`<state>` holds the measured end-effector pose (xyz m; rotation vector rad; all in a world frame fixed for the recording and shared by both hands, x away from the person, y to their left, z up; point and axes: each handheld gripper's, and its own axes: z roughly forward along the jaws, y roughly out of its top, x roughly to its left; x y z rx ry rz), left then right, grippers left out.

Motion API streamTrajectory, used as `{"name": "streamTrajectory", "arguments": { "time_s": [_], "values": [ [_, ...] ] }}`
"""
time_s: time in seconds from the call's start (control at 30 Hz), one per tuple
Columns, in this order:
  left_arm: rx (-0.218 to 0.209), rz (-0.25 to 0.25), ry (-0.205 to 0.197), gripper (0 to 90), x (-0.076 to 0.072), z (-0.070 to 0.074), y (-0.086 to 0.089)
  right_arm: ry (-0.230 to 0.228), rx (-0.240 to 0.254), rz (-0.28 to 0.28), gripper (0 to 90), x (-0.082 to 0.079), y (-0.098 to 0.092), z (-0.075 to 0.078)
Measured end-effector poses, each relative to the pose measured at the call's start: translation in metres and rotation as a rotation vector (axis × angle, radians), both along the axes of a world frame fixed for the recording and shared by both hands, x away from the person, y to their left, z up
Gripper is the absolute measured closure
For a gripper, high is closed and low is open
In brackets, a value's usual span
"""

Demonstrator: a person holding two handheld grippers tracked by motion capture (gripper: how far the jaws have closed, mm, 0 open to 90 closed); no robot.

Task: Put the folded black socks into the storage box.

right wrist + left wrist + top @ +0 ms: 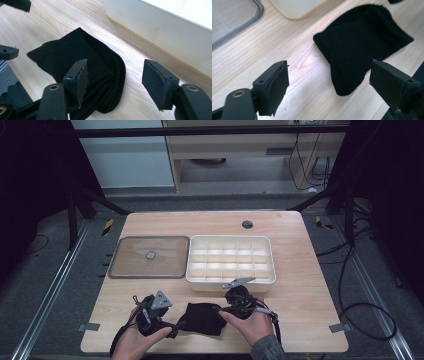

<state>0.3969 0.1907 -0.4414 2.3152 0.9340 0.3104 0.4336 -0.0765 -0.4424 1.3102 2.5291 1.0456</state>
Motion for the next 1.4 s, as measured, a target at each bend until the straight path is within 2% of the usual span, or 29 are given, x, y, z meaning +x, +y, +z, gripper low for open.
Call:
{"name": "streamTrajectory", "arguments": {
  "time_s": [0.13, 0.43, 0.6, 0.77, 0.8, 0.93, 1.13, 1.3, 1.4],
  "values": [
    [0.003, -0.006, 0.005, 20.8, -0.003, -0.007, 0.002, 0.003, -0.006, -0.001, 43.5, 0.0, 0.003, -0.003],
    [0.012, -0.024, 0.0, 31.2, -0.008, -0.016, 0.0, 0.011, -0.009, 0.0, 43.5, 0.001, 0.011, -0.006],
    [0.014, -0.035, 0.005, 35.0, -0.013, -0.019, 0.005, 0.009, -0.028, 0.004, 43.1, 0.006, 0.017, -0.01],
    [0.016, -0.044, 0.01, 42.5, -0.011, -0.021, 0.006, 0.023, -0.052, -0.001, 42.7, 0.009, 0.019, -0.015],
    [0.024, -0.054, 0.015, 43.9, -0.011, -0.022, 0.004, 0.025, -0.067, 0.003, 42.6, 0.009, 0.018, -0.017],
    [0.034, -0.082, 0.025, 48.5, -0.011, -0.025, -0.003, 0.036, -0.072, 0.015, 42.8, 0.005, 0.017, -0.021],
    [0.032, -0.085, 0.048, 56.4, -0.007, -0.027, -0.008, 0.061, -0.09, 0.042, 43.9, 0.001, 0.018, -0.026],
    [0.04, -0.097, 0.06, 66.1, -0.004, -0.026, -0.011, 0.055, -0.101, 0.054, 47.1, -0.001, 0.017, -0.026],
    [0.04, -0.103, 0.063, 68.4, -0.004, -0.025, -0.012, 0.05, -0.103, 0.064, 50.2, -0.004, 0.018, -0.026]
  ]
}}
